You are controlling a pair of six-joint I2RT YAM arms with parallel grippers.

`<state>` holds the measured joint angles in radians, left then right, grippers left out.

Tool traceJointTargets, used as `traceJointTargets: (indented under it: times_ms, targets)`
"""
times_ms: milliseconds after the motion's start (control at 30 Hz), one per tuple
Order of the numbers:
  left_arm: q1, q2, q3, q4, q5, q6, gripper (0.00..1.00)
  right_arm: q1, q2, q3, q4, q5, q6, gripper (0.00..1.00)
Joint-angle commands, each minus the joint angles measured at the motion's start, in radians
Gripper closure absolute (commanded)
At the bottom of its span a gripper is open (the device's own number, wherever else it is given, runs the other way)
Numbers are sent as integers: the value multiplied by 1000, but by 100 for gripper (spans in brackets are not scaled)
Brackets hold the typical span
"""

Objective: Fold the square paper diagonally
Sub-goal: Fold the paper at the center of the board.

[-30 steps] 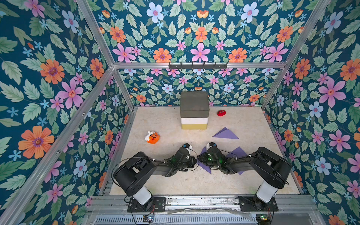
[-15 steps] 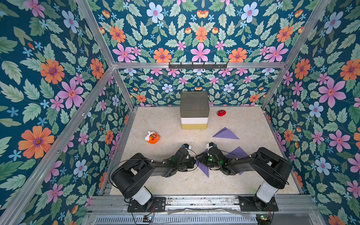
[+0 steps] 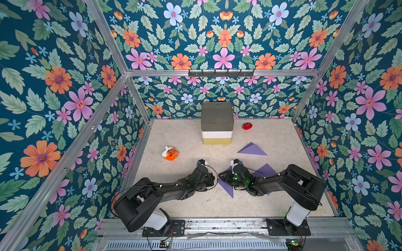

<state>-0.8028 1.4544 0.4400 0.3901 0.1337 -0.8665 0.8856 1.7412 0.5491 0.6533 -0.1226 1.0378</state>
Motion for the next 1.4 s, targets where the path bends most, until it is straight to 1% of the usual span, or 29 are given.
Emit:
traceJointTargets:
  times_ms: [0, 167, 300, 533, 800, 1367]
  targets:
    - [1, 32, 19, 44, 34, -22, 86, 1, 10, -11, -134, 1, 7, 64]
    - [1, 72, 23, 83, 71, -32, 85, 1, 11, -12, -131, 0, 7, 64]
    - [1, 84, 17, 86, 79, -29, 82, 1, 14, -14, -123, -5, 7, 64]
    - [1, 88, 17, 84, 89, -26, 82, 1, 13, -18, -117, -7, 10, 64]
    - [0, 98, 16, 98, 101, -29, 86, 1, 8, -20, -117, -5, 10, 65]
    - [-1, 106, 7, 132, 118, -42, 87, 3, 13, -19, -111, -11, 8, 65]
